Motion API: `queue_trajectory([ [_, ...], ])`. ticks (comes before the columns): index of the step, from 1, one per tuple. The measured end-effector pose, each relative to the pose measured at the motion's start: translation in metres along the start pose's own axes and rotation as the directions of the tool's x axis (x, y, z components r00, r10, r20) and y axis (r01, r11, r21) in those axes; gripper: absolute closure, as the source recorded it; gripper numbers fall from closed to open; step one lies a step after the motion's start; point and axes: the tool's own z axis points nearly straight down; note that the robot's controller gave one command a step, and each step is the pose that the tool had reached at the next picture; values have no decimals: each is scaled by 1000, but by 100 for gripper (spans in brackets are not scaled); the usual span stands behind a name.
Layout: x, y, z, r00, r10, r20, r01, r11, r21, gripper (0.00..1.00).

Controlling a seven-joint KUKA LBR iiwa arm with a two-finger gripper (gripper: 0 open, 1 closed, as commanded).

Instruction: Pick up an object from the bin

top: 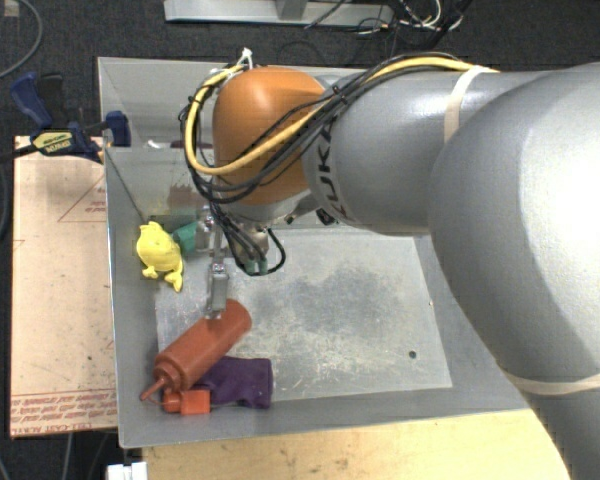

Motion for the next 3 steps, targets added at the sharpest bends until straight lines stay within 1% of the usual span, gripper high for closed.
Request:
queue_trajectory([
  [1,-2,-1,-5,1000,3,7,-3,1000,-2,0],
  [2,-41,27,51,998,65,14,-65,998,-6,0],
  [3,-34,35,39,992,126,1,-126,992,-1,0],
])
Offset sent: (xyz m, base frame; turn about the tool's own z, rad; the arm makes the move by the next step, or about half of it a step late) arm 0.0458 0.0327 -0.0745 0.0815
